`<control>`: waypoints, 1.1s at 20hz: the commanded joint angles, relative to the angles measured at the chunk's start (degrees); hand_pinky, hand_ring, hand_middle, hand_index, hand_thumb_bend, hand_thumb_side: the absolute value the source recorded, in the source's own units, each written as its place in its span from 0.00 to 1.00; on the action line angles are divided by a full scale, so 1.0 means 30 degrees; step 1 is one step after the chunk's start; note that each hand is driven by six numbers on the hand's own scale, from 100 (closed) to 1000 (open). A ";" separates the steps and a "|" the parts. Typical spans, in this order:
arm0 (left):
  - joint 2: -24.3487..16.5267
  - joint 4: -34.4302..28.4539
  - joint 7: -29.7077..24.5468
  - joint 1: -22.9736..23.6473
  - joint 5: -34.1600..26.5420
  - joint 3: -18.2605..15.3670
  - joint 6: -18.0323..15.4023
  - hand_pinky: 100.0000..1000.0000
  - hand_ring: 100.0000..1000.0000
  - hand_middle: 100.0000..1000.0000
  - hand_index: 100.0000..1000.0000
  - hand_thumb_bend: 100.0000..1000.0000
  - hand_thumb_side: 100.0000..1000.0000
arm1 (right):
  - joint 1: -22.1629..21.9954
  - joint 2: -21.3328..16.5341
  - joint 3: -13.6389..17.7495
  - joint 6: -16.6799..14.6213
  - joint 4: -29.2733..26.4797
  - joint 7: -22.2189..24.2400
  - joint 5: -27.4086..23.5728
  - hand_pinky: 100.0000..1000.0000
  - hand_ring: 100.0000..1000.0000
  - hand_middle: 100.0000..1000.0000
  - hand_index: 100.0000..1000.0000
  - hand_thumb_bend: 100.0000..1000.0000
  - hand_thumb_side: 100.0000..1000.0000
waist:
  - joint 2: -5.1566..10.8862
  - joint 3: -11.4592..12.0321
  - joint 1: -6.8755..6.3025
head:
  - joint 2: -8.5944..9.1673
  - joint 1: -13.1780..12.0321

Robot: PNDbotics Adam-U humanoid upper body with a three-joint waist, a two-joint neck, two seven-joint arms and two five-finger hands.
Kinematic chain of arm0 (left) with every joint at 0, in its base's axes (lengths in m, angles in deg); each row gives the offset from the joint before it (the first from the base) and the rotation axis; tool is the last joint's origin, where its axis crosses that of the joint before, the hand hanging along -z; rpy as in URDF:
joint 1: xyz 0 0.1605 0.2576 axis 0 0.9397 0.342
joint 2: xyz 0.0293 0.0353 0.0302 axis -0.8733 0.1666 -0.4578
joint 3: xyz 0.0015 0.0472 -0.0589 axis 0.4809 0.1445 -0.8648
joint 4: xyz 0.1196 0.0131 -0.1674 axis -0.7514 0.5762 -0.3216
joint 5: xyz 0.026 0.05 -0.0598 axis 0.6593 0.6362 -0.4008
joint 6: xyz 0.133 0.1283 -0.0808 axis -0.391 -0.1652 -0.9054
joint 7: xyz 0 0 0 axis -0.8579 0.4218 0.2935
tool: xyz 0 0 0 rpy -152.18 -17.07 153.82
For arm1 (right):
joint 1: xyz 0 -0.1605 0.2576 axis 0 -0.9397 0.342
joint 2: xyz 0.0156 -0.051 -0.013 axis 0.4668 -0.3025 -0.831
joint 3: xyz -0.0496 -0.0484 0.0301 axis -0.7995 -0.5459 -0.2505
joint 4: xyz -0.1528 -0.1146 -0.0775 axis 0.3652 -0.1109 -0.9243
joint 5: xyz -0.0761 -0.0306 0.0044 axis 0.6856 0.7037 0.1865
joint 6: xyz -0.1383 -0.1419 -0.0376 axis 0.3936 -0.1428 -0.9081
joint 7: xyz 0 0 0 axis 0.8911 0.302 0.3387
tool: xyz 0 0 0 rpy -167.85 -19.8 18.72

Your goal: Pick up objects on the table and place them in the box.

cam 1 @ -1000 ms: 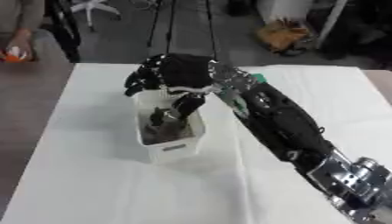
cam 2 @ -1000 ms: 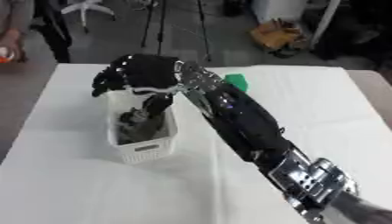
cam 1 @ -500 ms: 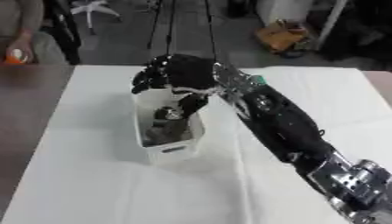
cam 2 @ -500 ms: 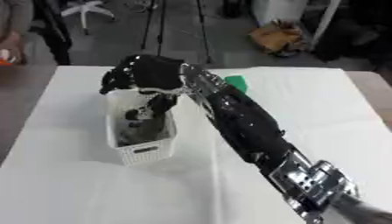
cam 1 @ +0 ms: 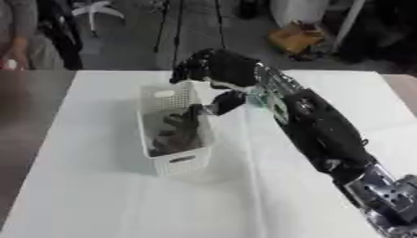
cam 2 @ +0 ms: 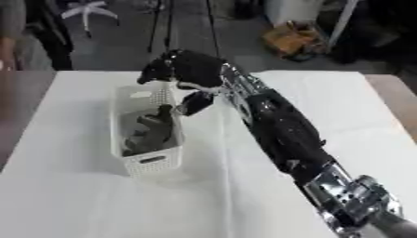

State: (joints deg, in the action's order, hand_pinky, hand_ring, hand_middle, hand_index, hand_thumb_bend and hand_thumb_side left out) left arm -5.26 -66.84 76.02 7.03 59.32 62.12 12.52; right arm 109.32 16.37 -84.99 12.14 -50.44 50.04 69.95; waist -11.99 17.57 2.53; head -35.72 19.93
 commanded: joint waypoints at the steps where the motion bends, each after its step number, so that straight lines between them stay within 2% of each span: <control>1: -0.0324 -0.0257 0.0157 -0.0072 0.0108 -0.0245 0.0029 0.48 0.93 0.98 0.92 0.42 1.00 | -0.0298 -0.1278 0.1022 0.0967 -0.0208 0.0479 -0.1118 0.74 0.73 0.80 0.93 0.38 0.35 | 0.0708 -0.0182 -0.0336 | 0.0132 -0.0262; 2: -0.0330 -0.0244 0.0192 -0.0058 0.0127 -0.0266 0.0043 0.48 0.93 0.98 0.92 0.42 1.00 | -0.0594 -0.1508 0.1179 0.1448 -0.0458 0.0843 -0.1632 0.74 0.73 0.80 0.93 0.38 0.35 | 0.0716 -0.0254 -0.0320 | 0.0136 -0.0299; 3: -0.0330 -0.0239 0.0244 -0.0049 0.0140 -0.0304 0.0054 0.48 0.92 0.97 0.92 0.41 1.00 | -0.0948 -0.1704 0.1290 0.1818 -0.0650 0.1282 -0.2239 0.74 0.73 0.80 0.94 0.30 0.40 | 0.0707 -0.0317 -0.0303 | 0.0178 -0.0419; 6: -0.0337 -0.0243 0.0338 -0.0038 0.0172 -0.0340 0.0077 0.48 0.92 0.97 0.92 0.41 1.00 | -0.1461 -0.2062 0.1420 0.2349 -0.1271 0.2844 -0.4148 0.74 0.73 0.80 0.94 0.30 0.40 | 0.0695 -0.0371 -0.0288 | 0.0211 -0.0558; 7: -0.0344 -0.0228 0.0368 -0.0023 0.0176 -0.0364 0.0096 0.48 0.91 0.97 0.92 0.41 1.00 | -0.1843 -0.2211 0.1477 0.2345 -0.1463 0.3293 -0.4907 0.76 0.73 0.79 0.94 0.18 0.45 | 0.0650 -0.0474 -0.0279 | 0.0225 -0.0661; 8: -0.0350 -0.0210 0.0407 -0.0006 0.0170 -0.0393 0.0120 0.48 0.91 0.97 0.92 0.41 1.00 | -0.2294 -0.2428 0.1561 0.2230 -0.1703 0.3802 -0.5945 0.76 0.73 0.79 0.94 0.18 0.45 | 0.0618 -0.0536 -0.0266 | 0.0234 -0.0734; 9: -0.0350 -0.0196 0.0429 0.0000 0.0159 -0.0402 0.0142 0.48 0.91 0.97 0.92 0.41 1.00 | -0.2623 -0.2594 0.1622 0.2182 -0.1912 0.4423 -0.7032 0.77 0.74 0.79 0.94 0.13 0.49 | 0.0590 -0.0573 -0.0256 | 0.0235 -0.0790; 12: -0.0341 -0.0147 0.0431 0.0007 0.0089 -0.0394 0.0198 0.47 0.91 0.97 0.92 0.41 1.00 | -0.3218 -0.3020 0.1784 0.2084 -0.2621 0.6611 -1.0195 0.78 0.74 0.78 0.93 0.10 0.49 | 0.0536 -0.0716 -0.0261 | 0.0236 -0.0925; 15: -0.0318 -0.0121 0.0540 -0.0005 -0.0039 -0.0431 0.0251 0.46 0.90 0.96 0.91 0.41 1.00 | -0.3720 -0.3201 0.1978 0.2373 -0.3034 0.8611 -1.3441 0.76 0.70 0.73 0.92 0.00 0.56 | 0.0470 -0.0787 -0.0250 | 0.0230 -0.1004; 18: -0.0323 -0.0148 0.0588 -0.0021 -0.0110 -0.0397 0.0272 0.46 0.90 0.96 0.91 0.41 1.00 | -0.4220 -0.3470 0.2348 0.3142 -0.3161 1.0618 -1.7208 0.75 0.69 0.71 0.91 0.00 0.58 | 0.0412 -0.0836 -0.0247 | 0.0187 -0.0974; 22: -0.0291 -0.0208 0.0640 0.0002 -0.0182 -0.0432 0.0250 0.45 0.89 0.95 0.91 0.41 1.00 | -0.4794 -0.3730 0.3003 0.4697 -0.3270 1.2805 -2.0769 0.73 0.66 0.68 0.91 0.00 0.64 | 0.0305 -0.0836 -0.0242 | 0.0157 -0.1000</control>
State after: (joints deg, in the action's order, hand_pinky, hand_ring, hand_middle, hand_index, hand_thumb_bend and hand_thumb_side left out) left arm -5.26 -66.53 77.70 7.50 59.11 61.40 13.36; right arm 94.35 7.70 -77.25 25.15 -58.88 86.59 11.17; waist -11.98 15.17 2.53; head -35.51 17.03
